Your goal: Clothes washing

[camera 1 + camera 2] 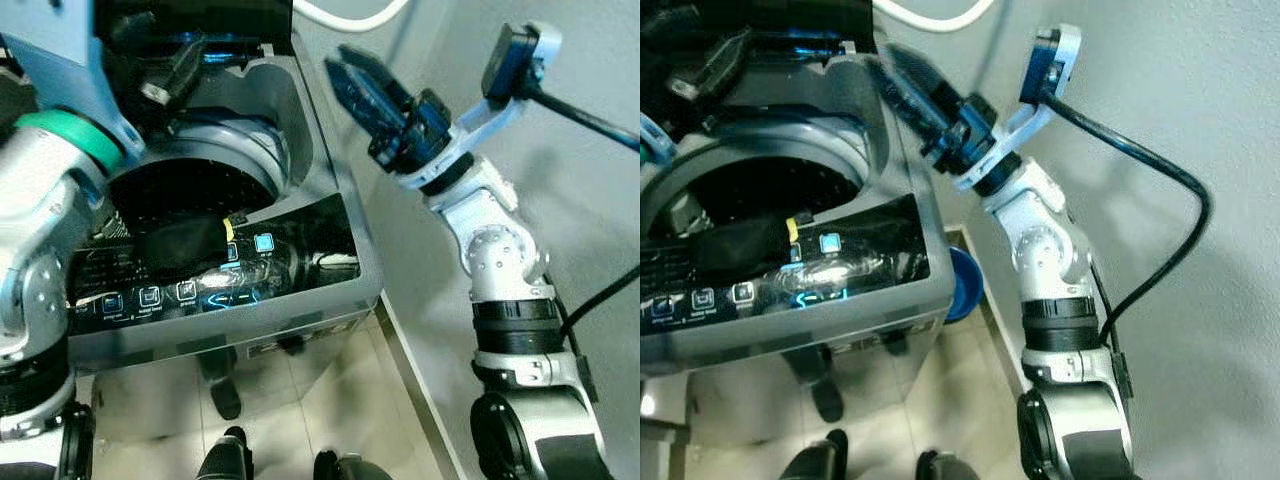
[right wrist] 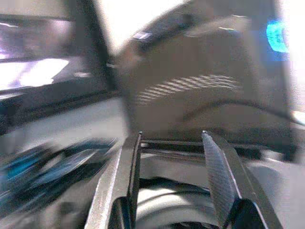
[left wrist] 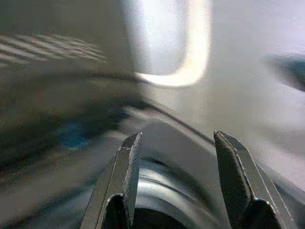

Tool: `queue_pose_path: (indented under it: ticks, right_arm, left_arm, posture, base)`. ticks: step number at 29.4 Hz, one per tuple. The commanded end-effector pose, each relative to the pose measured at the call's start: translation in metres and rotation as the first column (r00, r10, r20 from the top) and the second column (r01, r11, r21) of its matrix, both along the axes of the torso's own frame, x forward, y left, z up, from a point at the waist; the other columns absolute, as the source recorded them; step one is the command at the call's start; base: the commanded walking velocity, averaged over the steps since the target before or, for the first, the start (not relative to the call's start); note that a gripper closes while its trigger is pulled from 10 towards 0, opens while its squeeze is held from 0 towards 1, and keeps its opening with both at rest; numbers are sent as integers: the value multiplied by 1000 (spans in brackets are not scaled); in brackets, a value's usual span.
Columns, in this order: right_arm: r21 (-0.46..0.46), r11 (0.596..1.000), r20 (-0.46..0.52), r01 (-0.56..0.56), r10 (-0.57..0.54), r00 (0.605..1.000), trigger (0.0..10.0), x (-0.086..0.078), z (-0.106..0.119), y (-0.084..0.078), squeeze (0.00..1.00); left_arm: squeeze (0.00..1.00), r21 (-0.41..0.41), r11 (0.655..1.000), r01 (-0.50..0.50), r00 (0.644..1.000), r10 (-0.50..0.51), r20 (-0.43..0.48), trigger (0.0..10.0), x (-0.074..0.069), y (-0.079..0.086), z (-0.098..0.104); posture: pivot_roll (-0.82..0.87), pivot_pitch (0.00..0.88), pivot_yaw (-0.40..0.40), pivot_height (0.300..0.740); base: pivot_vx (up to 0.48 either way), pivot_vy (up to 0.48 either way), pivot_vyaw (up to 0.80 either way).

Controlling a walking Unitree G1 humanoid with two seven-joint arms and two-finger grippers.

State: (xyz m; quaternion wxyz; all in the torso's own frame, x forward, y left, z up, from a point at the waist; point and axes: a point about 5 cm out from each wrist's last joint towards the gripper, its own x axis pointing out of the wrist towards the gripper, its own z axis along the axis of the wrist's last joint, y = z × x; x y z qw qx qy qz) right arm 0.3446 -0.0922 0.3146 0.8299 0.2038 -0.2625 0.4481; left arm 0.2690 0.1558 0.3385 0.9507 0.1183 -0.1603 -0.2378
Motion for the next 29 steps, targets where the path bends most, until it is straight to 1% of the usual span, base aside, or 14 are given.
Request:
queue_pose_path:
  ticks: [1,4,9,13,14,15,16,18,19,21,22,23,24,29]
  right_arm:
    - [-1,999,-3,42,-42,999,10000,2,0,-2,0]
    - [2,999,-17,36,-35,999,10000,0,0,-2,0]
    - [-122,992,21,-25,28,999,10000,-10,-13,9,0]
    - [-132,991,21,-27,30,999,10000,-10,-15,12,0]
    - [-158,986,26,-52,57,998,10000,-12,-17,16,0]
    - [-177,982,29,-70,77,997,10000,-13,-19,19,0]
    - [-244,963,51,-118,134,990,10000,-19,-24,27,0]
    - [-290,945,63,-150,175,982,10000,-23,-27,32,0]
    - [-352,910,72,-219,260,963,10000,-32,-33,43,0]
    - [-391,881,74,-266,318,945,10000,-38,-37,50,0]
    - [-423,845,71,-327,391,918,10000,-47,-41,62,0]
    - [-423,845,71,-327,391,918,10000,-47,-41,62,0]
    - [-449,792,58,-413,488,871,10000,-60,-47,80,0]
    - [-509,697,31,-505,601,798,10000,-76,-63,112,0]
  left_arm:
    - [0,50,989,138,989,-136,-52,10000,-13,-13,-6]
    - [0,59,980,190,979,-185,-83,10000,-20,-13,-8]
    - [0,-20,998,56,968,-59,-244,10000,-27,17,-23]
    - [12,-12,999,49,955,-50,-294,10000,-31,16,-35]
    - [141,15,999,36,952,-30,-305,10000,-32,15,-40]
    - [141,34,999,27,950,-15,-310,10000,-33,15,-44]
    - [0,42,999,-14,965,24,-261,10000,-29,16,-38]
    - [0,44,998,-43,974,52,-222,10000,-26,17,-32]
    - [0,29,991,-131,986,133,-101,10000,-18,23,-11]
    - [0,13,982,-190,982,190,-16,10000,-15,28,4]
    - [0,-14,961,-277,956,277,98,10000,-11,38,26]
    - [0,-14,961,-277,956,277,98,10000,-11,38,26]
    - [0,-60,919,-389,888,392,242,10000,-11,52,55]
    - [0,-62,894,-444,839,439,322,10000,-13,64,76]
  posture:
    - [171,127,-17,740]
    - [171,127,-17,740]
    - [181,134,-17,740]
    - [186,140,-21,740]
    - [187,141,-24,740]
    - [187,141,-24,740]
    - [185,142,-30,740]
    - [185,142,-30,740]
    - [178,142,-33,740]
    - [178,142,-33,740]
    - [173,142,-31,740]
    - [173,142,-31,740]
    - [173,143,-31,740]
    - [181,146,-30,740]
  base:
    - [0,0,0]
    - [0,0,0]
    - [0,0,0]
    - [0,0,0]
    - [0,0,0]
    - [0,0,0]
    - [0,0,0]
    - [0,0,0]
    - [0,0,0]
    - [0,0,0]
    - [0,0,0]
    - [0,0,0]
    - [0,0,0]
    - [0,0,0]
